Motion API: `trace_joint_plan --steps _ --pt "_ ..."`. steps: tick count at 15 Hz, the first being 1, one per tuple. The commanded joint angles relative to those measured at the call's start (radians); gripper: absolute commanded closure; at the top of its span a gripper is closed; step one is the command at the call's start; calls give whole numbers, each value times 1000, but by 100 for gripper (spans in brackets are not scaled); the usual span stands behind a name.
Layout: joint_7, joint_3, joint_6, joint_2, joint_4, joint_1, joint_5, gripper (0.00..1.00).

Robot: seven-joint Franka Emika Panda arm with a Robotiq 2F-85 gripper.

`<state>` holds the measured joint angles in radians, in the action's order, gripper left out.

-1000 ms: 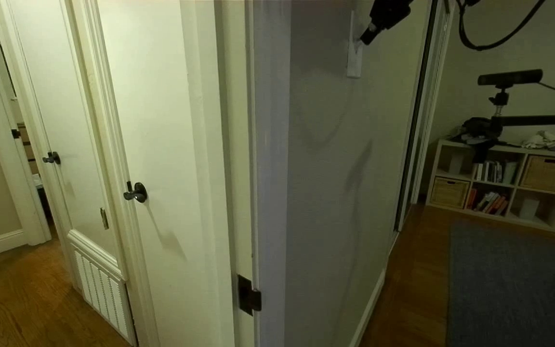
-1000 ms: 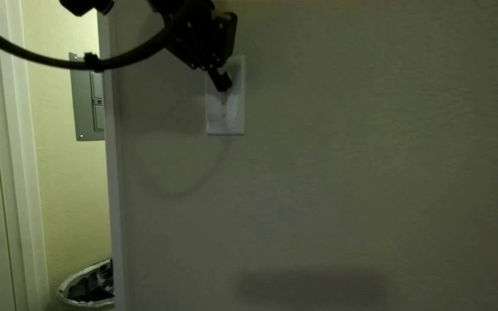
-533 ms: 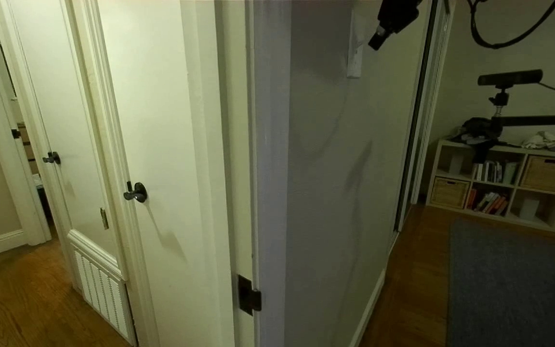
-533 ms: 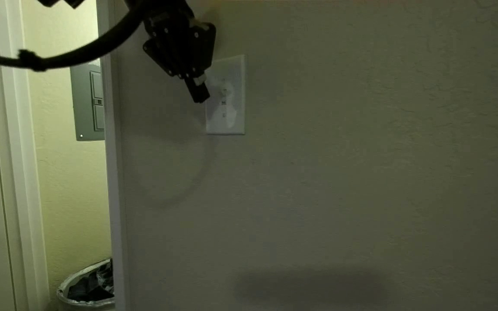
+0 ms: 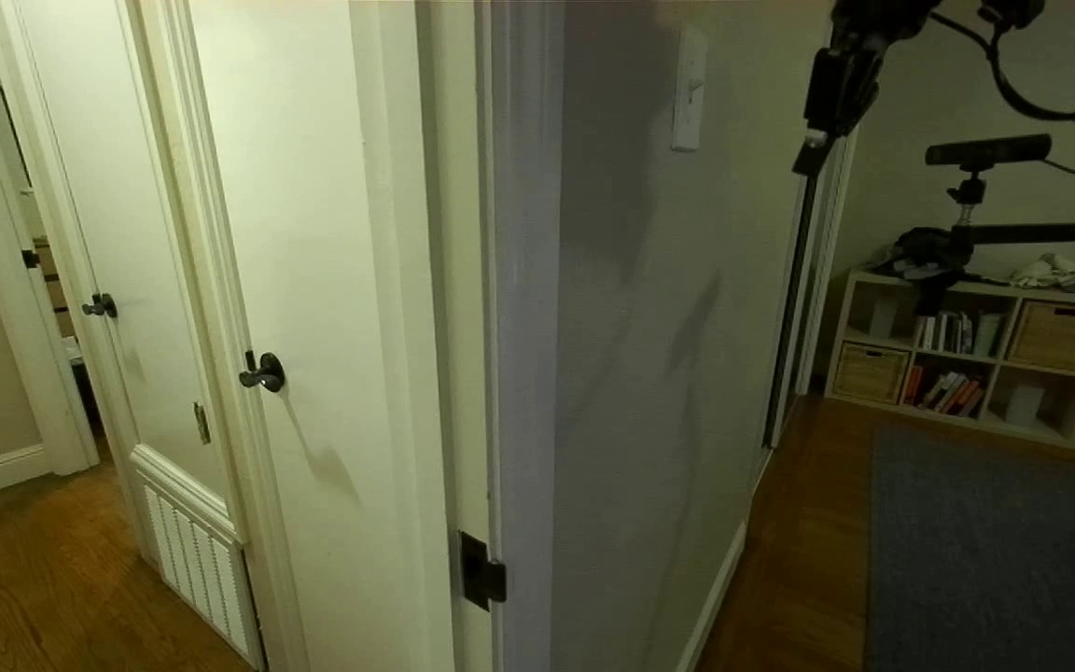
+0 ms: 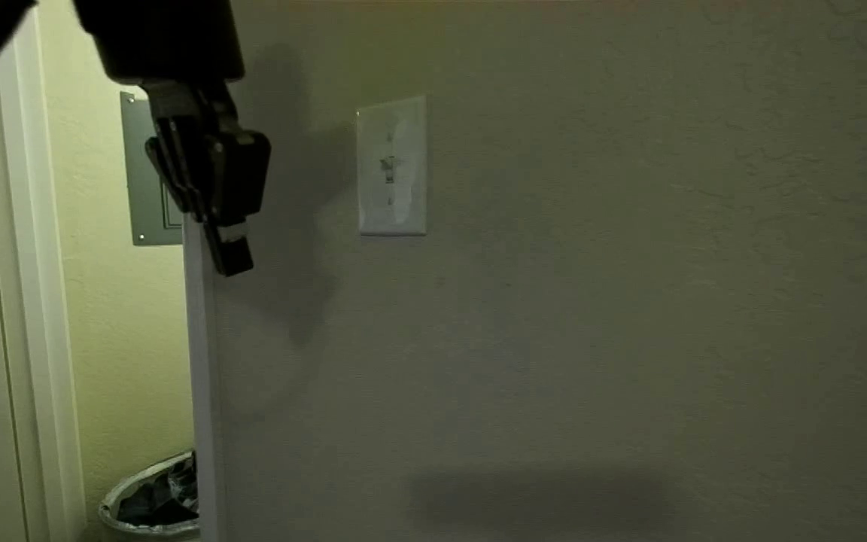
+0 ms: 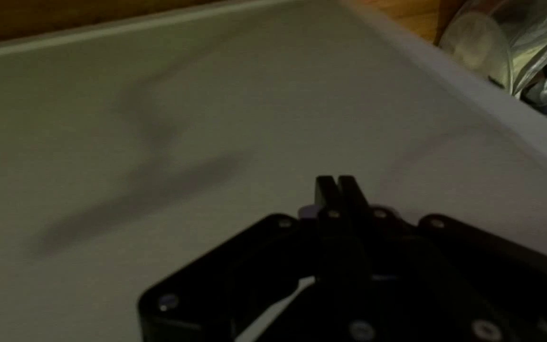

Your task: Turn on the light

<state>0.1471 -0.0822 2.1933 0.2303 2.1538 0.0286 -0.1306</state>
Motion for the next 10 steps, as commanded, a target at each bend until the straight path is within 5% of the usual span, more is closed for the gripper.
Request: trace_joint_plan --steps 1,10 --pt "-43 18 -92 71 89 -3 7 94" --pt "-44 47 -128 55 108 -9 8 93"
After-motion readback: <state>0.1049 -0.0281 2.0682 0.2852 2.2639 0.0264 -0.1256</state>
